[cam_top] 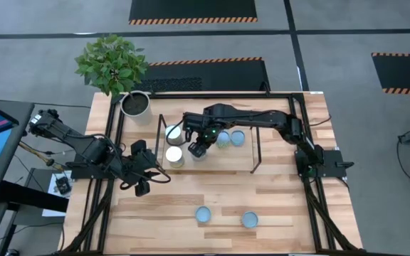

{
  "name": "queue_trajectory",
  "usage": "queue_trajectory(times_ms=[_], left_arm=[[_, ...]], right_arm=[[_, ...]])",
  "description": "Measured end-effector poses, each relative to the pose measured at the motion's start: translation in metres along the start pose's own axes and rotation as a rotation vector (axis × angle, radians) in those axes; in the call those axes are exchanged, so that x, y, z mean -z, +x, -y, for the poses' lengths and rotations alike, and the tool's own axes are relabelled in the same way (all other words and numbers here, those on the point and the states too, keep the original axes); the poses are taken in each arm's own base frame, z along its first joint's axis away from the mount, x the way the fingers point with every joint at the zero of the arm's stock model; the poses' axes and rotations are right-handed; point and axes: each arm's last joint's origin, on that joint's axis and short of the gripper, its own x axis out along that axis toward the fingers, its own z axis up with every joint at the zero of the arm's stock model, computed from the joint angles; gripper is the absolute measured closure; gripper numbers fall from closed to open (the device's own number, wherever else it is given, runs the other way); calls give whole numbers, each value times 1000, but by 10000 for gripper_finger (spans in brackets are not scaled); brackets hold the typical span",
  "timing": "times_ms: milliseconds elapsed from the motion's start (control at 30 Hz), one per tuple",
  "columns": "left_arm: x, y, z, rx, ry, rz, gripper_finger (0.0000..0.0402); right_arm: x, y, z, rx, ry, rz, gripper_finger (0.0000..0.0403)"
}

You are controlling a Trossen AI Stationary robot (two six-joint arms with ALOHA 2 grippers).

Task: Pick and place cans onto a shelf
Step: Put the canned tomatoes on the shelf, then put the canned black beans on the shelf

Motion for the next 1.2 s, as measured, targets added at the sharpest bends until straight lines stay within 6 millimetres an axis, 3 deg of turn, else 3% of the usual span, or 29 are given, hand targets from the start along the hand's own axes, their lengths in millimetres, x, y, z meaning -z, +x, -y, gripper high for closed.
queue_trajectory(times_ms=[333,600,800,967,1200], left_arm=[[0,0,0,0,1,0,297],[0,0,0,-1,2,0,297],[0,0,0,-4,3,2,297],[0,0,0,-7,4,6,297],[-1,0,-1,-28,4,22,297]], right_arm=[[-6,-3,7,-10,20,5,320],[-8,-46,0,-86,-18,108,312],[24,-70,-16,-90,-88,37,312],[57,-72,-38,-37,-181,-70,312],[97,-71,-77,0,-340,-64,312]])
